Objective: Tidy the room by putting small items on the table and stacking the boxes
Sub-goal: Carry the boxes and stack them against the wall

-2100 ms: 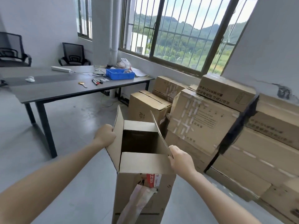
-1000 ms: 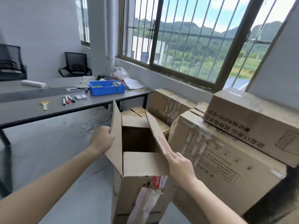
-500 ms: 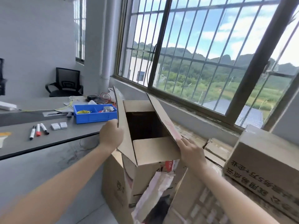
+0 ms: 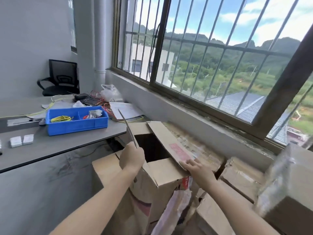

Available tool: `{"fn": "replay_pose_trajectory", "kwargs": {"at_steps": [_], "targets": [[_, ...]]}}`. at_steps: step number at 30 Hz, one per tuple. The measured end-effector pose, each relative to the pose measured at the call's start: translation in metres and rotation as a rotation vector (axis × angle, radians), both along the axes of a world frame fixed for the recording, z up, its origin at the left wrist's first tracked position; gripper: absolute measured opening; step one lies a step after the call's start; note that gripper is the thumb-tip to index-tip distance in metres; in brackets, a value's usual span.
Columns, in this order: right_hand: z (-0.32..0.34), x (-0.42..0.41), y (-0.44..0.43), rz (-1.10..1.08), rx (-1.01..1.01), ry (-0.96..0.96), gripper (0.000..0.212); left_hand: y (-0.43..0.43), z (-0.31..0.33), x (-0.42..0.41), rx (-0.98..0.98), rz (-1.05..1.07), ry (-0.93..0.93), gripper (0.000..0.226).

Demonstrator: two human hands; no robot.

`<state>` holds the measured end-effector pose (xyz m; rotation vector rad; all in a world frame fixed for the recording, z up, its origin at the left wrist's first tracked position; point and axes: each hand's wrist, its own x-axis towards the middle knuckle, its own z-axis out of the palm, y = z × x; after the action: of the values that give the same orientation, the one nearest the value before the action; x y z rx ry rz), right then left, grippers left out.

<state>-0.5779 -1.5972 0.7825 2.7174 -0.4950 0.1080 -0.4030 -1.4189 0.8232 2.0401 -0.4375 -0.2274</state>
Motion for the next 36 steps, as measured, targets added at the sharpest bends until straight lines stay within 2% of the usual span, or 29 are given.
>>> {"fn": "replay_pose_trajectory", "kwargs": {"at_steps": [3, 5, 8, 9, 11, 13, 15, 17, 19, 21, 23, 27, 31, 36], "targets": [[-0.005, -0.005, -0.042, -0.039, 0.097, 0.017, 0.076, -0.044, -0.009, -0.001, 0.003, -0.124, 0.063, 0.032], [-0.011, -0.013, -0.062, -0.018, 0.205, -0.014, 0.070, -0.066, -0.030, -0.001, 0.090, -0.263, 0.119, 0.057], [-0.004, -0.010, -0.070, -0.120, 0.521, -0.173, 0.064, -0.078, -0.063, -0.002, 0.219, -0.302, 0.229, 0.066], [0.004, -0.009, -0.071, -0.192, 0.674, -0.153, 0.063, -0.079, -0.073, -0.001, 0.231, -0.296, 0.248, 0.069], [0.018, -0.009, -0.075, -0.320, 1.090, -0.080, 0.059, -0.083, -0.083, 0.003, 0.131, -0.275, 0.292, 0.083], [0.025, -0.007, -0.074, -0.337, 1.297, -0.073, 0.051, -0.092, -0.089, 0.013, -0.071, -0.189, 0.458, 0.101], [0.022, -0.005, -0.076, -0.369, 1.415, -0.232, 0.049, -0.103, -0.092, 0.020, -0.233, -0.067, 0.707, 0.108], [0.013, 0.001, -0.074, -0.468, 1.505, -0.526, 0.046, -0.112, -0.098, 0.022, -0.297, -0.015, 0.815, 0.093], [0.003, 0.010, -0.076, -0.572, 1.526, -0.794, 0.040, -0.117, -0.106, 0.020, -0.314, 0.001, 0.815, 0.070], [-0.001, 0.020, -0.079, -0.590, 1.463, -0.825, 0.035, -0.119, -0.113, 0.016, -0.336, 0.033, 0.831, 0.067], [-0.001, 0.029, -0.085, -0.577, 1.291, -0.651, 0.031, -0.124, -0.118, 0.012, -0.374, 0.061, 0.846, 0.073], [0.001, 0.034, -0.103, -0.598, 1.097, -0.461, 0.046, -0.148, -0.107, -0.002, -0.420, 0.052, 0.847, 0.097], [0.008, 0.039, -0.124, -0.672, 1.003, -0.284, 0.051, -0.172, -0.101, -0.007, -0.429, -0.002, 0.843, 0.089], [0.013, 0.056, -0.128, -0.726, 0.908, -0.134, 0.053, -0.178, -0.122, 0.009, -0.360, -0.098, 0.898, 0.095]]}}
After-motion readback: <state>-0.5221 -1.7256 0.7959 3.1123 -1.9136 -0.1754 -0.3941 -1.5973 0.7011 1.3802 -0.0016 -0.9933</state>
